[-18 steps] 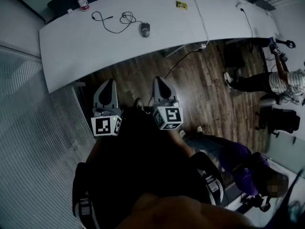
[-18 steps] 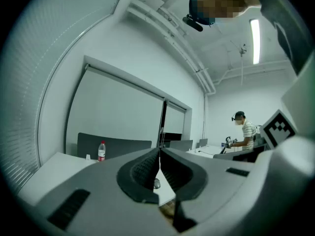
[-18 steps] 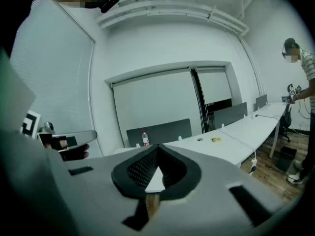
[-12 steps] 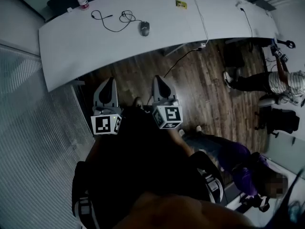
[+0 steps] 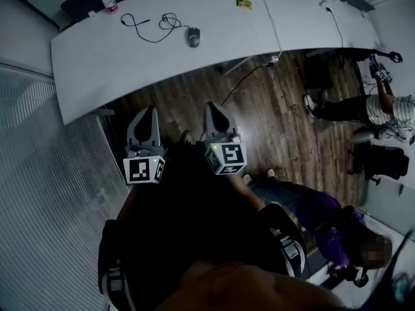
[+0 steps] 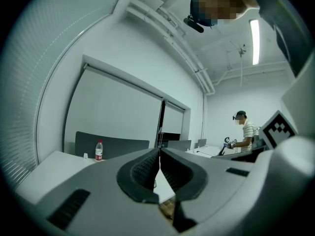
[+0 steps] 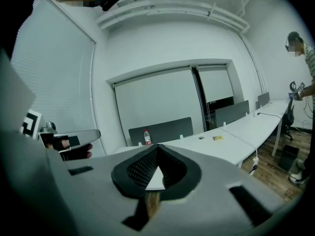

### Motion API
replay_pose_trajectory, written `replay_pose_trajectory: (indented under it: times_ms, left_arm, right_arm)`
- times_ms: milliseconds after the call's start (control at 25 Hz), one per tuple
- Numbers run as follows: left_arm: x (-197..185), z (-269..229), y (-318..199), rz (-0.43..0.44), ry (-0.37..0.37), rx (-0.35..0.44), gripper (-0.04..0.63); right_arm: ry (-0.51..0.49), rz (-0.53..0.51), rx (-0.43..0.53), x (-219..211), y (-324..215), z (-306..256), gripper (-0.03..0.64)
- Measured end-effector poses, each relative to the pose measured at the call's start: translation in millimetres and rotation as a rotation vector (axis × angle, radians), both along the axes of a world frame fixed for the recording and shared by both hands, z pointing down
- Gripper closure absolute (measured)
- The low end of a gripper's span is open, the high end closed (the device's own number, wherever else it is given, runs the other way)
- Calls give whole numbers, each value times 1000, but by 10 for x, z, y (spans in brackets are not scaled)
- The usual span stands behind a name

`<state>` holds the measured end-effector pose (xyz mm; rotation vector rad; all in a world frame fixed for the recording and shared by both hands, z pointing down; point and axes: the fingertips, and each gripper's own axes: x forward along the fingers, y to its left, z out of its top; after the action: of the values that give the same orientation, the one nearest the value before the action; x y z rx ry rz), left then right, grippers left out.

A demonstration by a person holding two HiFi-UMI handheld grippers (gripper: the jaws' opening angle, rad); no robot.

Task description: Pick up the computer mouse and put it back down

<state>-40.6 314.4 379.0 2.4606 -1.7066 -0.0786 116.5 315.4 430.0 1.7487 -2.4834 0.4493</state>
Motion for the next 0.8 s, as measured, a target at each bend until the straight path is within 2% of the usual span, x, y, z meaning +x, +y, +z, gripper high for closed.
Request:
replay_pose_trajectory:
  times_ms: [240, 400, 800]
  left_arm:
    - [110, -13, 61, -33, 24, 5, 589]
    - [205, 22, 82, -62, 9, 2, 589]
    - [474, 11, 113, -62, -41, 8, 589]
  right_arm:
    - [14, -29, -15, 152, 15, 110, 617]
    - [-1, -59, -13, 225, -32, 128, 617]
    - [-24, -81, -12, 435, -138, 182, 617]
